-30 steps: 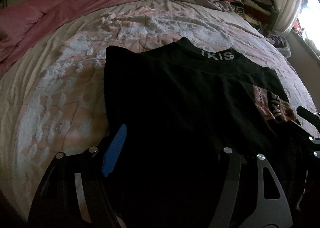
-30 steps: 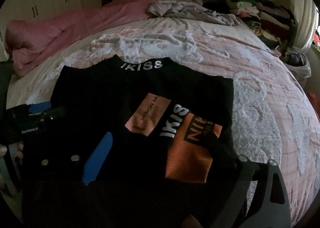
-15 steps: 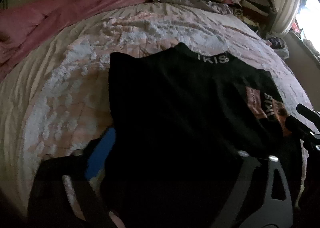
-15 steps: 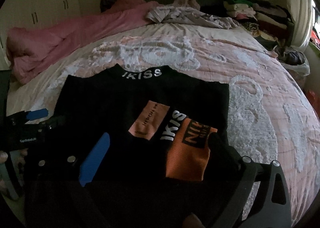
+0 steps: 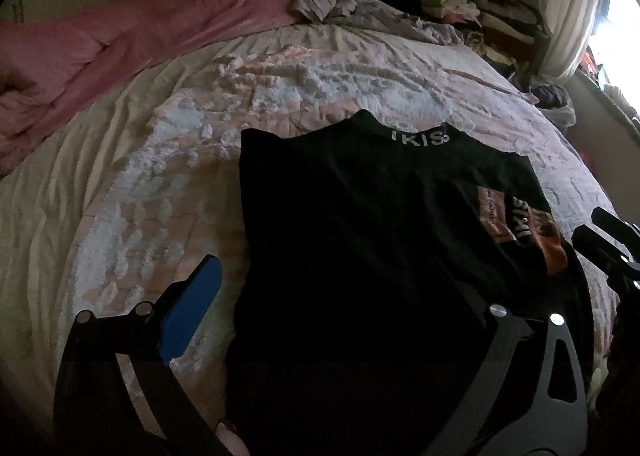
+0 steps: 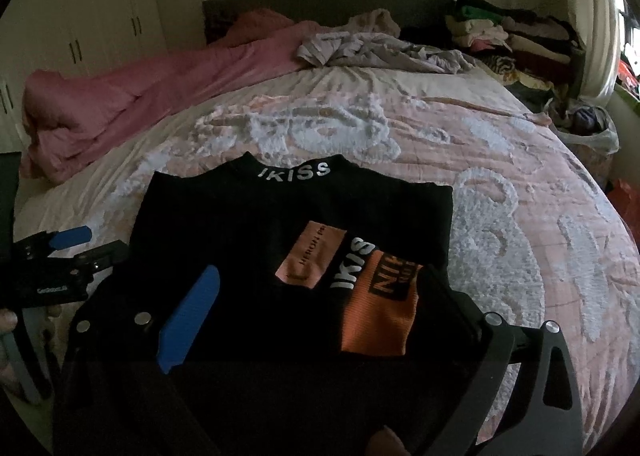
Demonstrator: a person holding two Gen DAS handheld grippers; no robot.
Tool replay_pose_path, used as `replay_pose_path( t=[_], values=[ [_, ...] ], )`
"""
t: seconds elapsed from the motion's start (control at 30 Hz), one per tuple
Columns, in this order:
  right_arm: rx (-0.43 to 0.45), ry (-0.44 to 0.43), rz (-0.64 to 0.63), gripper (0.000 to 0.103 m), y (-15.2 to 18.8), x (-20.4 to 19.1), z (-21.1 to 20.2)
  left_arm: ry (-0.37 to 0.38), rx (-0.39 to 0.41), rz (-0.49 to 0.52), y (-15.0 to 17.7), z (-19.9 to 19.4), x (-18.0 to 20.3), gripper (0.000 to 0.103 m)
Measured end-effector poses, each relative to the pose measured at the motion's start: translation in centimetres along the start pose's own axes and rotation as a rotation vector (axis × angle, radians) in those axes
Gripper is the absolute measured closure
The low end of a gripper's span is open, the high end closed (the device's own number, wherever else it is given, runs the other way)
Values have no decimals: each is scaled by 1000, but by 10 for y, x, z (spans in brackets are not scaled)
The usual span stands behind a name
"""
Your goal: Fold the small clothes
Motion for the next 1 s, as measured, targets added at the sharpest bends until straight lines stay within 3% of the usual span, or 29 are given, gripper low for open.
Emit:
replay_pose_path(
  t=[1.0],
  values=[
    [63, 2, 10, 5, 7, 1, -66, -12, 76, -5, 11, -67, 0, 10]
  ],
)
Point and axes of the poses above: each gripper's, at about its wrist camera, not at the fingertips, and z roughly the way its jaws point, x to its right, y to its underside, the point moved 9 cm from there along z, roughly the way its jaws point, and after that the axes turned 11 degrees about y, right-handed, at the moved point
